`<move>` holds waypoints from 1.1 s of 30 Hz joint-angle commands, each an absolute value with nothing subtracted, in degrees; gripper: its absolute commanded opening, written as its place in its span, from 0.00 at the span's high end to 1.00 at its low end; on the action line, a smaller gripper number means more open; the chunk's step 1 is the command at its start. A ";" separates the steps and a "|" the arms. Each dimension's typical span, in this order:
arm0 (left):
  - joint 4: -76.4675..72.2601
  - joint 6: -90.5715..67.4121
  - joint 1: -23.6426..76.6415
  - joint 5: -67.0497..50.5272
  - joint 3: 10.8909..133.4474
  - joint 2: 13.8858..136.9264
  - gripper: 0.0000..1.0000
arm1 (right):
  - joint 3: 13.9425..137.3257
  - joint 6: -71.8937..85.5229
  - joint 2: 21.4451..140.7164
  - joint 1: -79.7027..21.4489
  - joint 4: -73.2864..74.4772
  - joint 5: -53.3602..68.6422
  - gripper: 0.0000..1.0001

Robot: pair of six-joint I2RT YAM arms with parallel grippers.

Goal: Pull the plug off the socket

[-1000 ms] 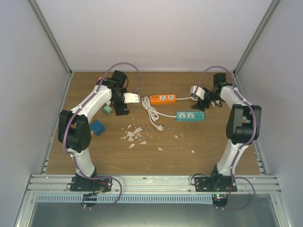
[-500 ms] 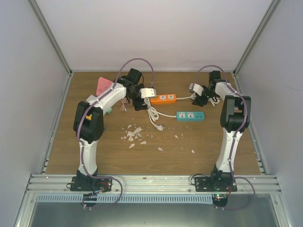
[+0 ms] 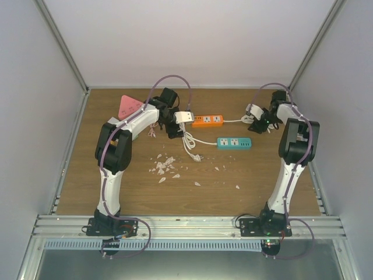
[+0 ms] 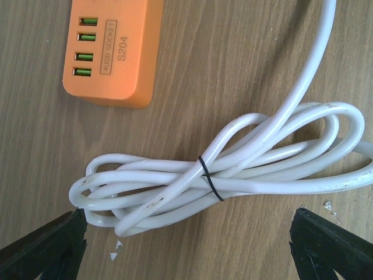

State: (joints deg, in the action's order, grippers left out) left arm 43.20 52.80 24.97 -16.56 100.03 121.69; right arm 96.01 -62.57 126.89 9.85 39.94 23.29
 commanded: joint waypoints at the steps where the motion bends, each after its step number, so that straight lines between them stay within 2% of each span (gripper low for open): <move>1: 40.55 50.79 24.21 -17.64 98.95 121.77 0.05 | 90.84 -65.36 120.24 10.09 43.27 28.89 0.28; 7: 38.57 49.14 23.06 -19.20 95.31 118.74 0.03 | 83.54 -69.81 110.27 7.29 47.27 36.11 0.19; 13: 37.22 48.16 22.62 -21.40 92.53 115.95 0.01 | 79.02 -71.12 107.80 0.69 47.74 34.24 0.07; 20: 36.80 47.68 22.46 -21.88 90.76 113.91 0.01 | 79.07 -70.30 111.66 -4.41 45.15 29.53 0.06; 22: 36.38 47.64 22.35 -21.71 90.33 113.51 0.01 | 79.26 -70.17 112.76 -5.00 44.61 28.74 0.09; 28: 36.14 47.64 22.00 -21.80 89.76 112.78 0.01 | 77.26 -71.47 114.04 -4.39 43.55 25.31 0.29; 33: 35.98 47.64 21.71 -21.86 89.87 112.64 0.01 | 73.94 -72.84 112.35 -1.74 42.40 24.37 0.55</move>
State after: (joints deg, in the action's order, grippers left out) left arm 38.22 48.10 22.31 -20.56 90.37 115.13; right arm 76.12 -71.70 113.54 -3.88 43.42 27.09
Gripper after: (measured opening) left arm 0.990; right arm 0.534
